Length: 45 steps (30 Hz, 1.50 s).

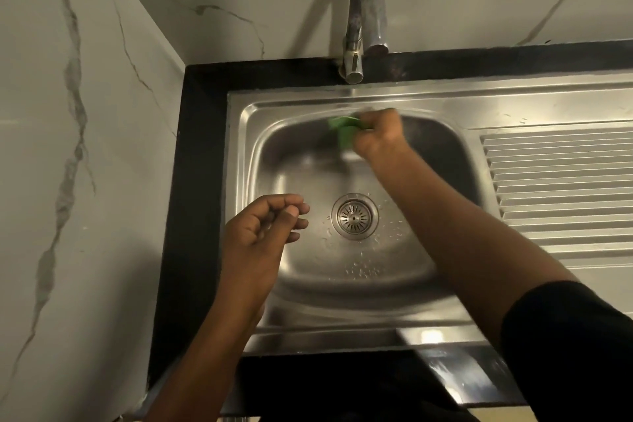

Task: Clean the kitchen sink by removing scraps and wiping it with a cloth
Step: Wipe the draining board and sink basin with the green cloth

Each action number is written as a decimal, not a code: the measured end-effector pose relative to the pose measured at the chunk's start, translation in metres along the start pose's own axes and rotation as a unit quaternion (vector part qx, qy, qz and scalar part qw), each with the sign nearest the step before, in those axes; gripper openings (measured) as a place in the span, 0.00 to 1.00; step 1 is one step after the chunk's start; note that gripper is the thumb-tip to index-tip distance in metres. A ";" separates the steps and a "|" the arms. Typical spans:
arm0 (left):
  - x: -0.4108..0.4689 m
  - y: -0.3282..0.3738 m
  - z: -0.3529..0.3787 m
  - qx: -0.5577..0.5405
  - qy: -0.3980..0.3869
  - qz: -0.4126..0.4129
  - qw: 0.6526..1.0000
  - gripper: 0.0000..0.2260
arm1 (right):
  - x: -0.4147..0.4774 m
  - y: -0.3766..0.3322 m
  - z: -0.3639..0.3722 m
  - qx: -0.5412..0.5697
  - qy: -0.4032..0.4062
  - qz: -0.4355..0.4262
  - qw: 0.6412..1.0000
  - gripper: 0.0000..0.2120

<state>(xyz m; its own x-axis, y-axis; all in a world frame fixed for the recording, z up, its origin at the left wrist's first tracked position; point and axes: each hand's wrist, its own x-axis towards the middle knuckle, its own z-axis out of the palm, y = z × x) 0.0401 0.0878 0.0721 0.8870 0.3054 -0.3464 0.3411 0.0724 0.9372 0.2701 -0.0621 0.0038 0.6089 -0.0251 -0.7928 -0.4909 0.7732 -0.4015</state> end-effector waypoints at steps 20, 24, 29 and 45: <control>-0.009 -0.016 -0.063 -0.003 0.094 -0.026 0.995 0.08 | 0.026 0.195 -0.026 -0.561 -0.178 -0.028 0.808 0.27; -0.007 -0.012 -0.056 -0.026 0.093 -0.032 0.995 0.07 | 0.014 0.202 -0.079 -0.770 -0.273 -0.070 0.572 0.31; -0.002 -0.003 -0.046 -0.018 0.070 -0.020 0.997 0.07 | -0.008 0.188 -0.131 -0.839 -0.394 0.004 0.374 0.16; -0.010 -0.018 -0.039 -0.023 0.077 -0.020 0.997 0.12 | 0.010 0.064 -0.101 -0.873 -0.251 -0.245 0.338 0.11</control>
<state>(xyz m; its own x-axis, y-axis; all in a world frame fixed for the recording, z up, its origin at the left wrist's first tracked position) 0.0128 0.1203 0.0599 0.8134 0.4434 -0.3764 0.3575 0.1294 0.9249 0.1813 -0.0769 -0.0763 0.6974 0.5706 -0.4336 0.3929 -0.8104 -0.4345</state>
